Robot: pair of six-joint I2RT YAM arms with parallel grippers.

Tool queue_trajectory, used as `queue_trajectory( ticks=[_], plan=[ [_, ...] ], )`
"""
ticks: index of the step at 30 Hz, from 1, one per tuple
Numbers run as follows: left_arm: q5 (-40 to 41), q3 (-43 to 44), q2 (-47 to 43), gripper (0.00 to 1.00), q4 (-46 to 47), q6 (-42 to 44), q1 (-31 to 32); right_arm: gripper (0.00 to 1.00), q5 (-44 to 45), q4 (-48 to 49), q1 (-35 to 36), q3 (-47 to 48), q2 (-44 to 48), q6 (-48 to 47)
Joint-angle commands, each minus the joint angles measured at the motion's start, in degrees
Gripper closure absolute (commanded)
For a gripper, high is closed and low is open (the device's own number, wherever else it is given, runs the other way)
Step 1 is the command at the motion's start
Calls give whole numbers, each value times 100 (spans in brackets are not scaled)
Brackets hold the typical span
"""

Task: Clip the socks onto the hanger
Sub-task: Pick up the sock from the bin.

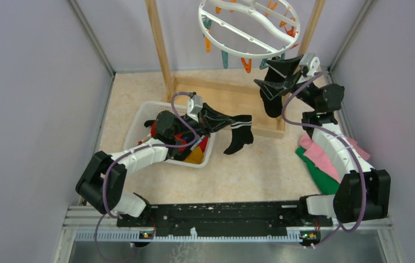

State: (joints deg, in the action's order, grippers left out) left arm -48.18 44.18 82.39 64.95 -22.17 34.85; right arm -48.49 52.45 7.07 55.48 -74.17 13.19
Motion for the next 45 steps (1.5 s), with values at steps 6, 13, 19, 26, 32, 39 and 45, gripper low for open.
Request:
queue_trajectory(
  ticks=[6,13,19,26,32,39,45],
  plan=[
    [-113,231,-126,100,264,143,1,19,-806,-372,-206,532,-128,332],
    [-124,231,-111,100,284,161,1,19,-523,-238,-206,770,-384,504],
    [-112,241,-64,100,312,169,4,21,-519,-56,-206,931,-567,576],
    [-142,316,-3,100,326,178,3,24,-608,255,-206,1034,-686,764],
    [-171,404,74,100,326,162,-4,30,-571,366,-206,1054,-679,850],
    [-179,443,86,100,334,139,3,40,-472,386,-206,1032,-616,957],
    [-141,460,6,100,293,153,1,23,-626,11,-226,748,-343,705]
  ],
)
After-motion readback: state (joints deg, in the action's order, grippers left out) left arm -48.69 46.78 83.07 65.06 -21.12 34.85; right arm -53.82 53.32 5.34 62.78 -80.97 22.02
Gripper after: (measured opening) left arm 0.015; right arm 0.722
